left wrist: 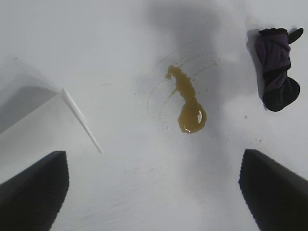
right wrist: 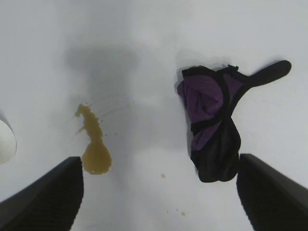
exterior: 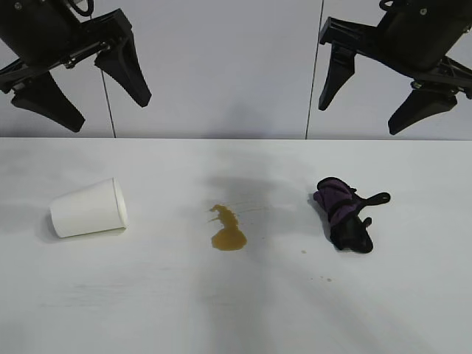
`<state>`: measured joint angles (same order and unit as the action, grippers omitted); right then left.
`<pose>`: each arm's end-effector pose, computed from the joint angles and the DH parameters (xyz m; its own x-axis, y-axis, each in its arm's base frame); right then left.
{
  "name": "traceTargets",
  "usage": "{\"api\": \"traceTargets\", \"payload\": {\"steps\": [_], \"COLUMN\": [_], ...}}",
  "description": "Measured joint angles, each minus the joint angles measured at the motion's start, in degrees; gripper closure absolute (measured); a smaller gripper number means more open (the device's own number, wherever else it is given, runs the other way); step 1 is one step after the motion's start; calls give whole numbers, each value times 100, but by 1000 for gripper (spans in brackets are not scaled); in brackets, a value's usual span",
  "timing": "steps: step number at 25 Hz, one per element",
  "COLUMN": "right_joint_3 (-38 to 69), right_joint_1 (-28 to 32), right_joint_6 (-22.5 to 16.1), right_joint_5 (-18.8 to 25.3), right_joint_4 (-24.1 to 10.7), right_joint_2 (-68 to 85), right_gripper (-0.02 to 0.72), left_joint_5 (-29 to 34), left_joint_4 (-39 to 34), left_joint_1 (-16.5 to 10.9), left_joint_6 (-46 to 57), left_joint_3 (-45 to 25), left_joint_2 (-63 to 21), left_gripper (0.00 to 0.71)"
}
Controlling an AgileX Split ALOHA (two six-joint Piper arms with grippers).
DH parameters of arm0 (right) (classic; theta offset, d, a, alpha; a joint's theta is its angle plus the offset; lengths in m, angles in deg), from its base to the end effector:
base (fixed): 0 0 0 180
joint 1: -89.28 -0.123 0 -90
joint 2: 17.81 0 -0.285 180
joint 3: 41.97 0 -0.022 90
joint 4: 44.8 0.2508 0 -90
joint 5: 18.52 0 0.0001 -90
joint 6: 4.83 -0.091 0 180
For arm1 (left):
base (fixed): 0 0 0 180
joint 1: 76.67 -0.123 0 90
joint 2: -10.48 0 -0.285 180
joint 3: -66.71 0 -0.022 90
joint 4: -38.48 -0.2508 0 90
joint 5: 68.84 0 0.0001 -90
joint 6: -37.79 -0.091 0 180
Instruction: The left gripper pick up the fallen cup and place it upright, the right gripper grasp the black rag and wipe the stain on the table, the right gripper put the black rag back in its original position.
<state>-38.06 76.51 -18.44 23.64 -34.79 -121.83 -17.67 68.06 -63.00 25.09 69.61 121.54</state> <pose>0.3488 0.0899 0.2652 -0.8850 0.1654 -0.4353 0.0440 0.9603 0.2755 0.3634 -0.1244 0.2553 -0.9218 0.1102 -0.3717 0.2652 0.8787 -0.3970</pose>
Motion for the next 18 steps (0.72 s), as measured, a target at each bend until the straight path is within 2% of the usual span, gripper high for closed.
{"api": "traceTargets", "payload": {"steps": [18], "right_joint_3": [0], "right_joint_1": [0], "right_joint_6": [0], "right_joint_5": [105], "right_joint_4": [0], "right_joint_2": [0], "right_gripper": [102], "left_joint_5": [0], "left_joint_4": [71], "left_joint_1": [0], "left_joint_6": [0], "left_joint_3": [0], "left_joint_2": [0], "left_gripper": [17]}}
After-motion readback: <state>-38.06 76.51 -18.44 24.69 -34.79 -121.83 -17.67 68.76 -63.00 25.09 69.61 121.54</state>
